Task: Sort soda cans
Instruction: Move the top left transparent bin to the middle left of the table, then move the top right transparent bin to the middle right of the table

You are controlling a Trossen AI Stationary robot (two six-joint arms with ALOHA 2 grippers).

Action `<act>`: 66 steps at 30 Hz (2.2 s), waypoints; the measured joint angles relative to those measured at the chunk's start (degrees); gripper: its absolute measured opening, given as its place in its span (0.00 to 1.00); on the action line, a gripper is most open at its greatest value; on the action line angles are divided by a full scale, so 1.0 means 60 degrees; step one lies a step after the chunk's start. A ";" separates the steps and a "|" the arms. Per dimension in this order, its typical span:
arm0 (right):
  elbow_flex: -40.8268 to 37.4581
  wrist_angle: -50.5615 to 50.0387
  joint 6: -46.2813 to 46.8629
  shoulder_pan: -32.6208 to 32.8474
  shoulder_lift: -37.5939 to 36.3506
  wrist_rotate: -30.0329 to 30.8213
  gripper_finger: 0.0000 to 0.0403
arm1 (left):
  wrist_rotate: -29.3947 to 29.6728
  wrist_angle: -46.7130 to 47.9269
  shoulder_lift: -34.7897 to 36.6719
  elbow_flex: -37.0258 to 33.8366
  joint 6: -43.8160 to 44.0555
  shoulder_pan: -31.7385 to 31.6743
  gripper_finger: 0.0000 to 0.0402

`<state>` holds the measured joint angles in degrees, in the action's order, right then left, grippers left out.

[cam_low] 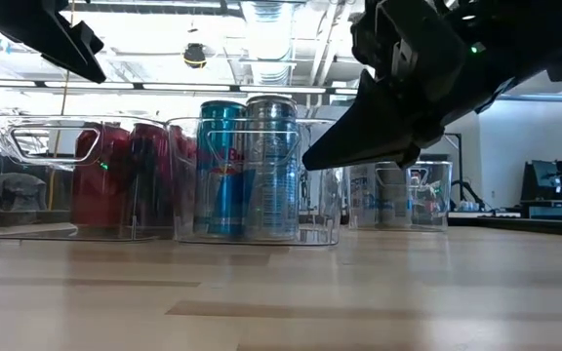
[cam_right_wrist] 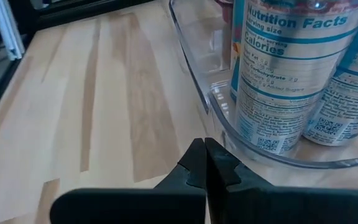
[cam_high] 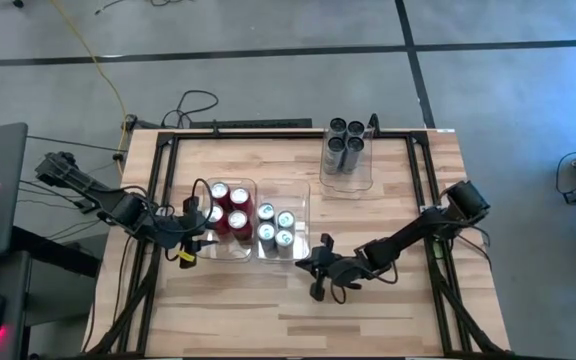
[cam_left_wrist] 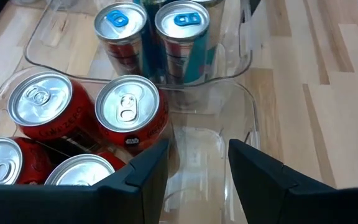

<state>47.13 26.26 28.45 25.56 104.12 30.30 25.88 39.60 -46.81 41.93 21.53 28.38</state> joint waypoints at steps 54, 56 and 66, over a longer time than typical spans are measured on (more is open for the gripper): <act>-0.0011 -0.8815 -0.4458 -0.6801 -0.5021 -0.3794 0.45 | 0.0271 -0.0511 -0.0004 0.0000 -0.0651 -0.0084 0.41; -0.0011 -0.8644 -0.4485 -0.6869 -0.4751 -0.3796 0.43 | 0.0271 -0.0507 -0.0004 0.0000 -0.0654 -0.0084 0.41; -0.0011 -0.8346 -0.4549 -0.6900 -0.4014 -0.3829 0.16 | 0.0271 -0.0496 -0.0004 0.0000 -0.0727 -0.0084 0.41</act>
<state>47.07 -23.81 1.15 -15.84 80.03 7.33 27.51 36.62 -46.83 41.93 17.17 27.88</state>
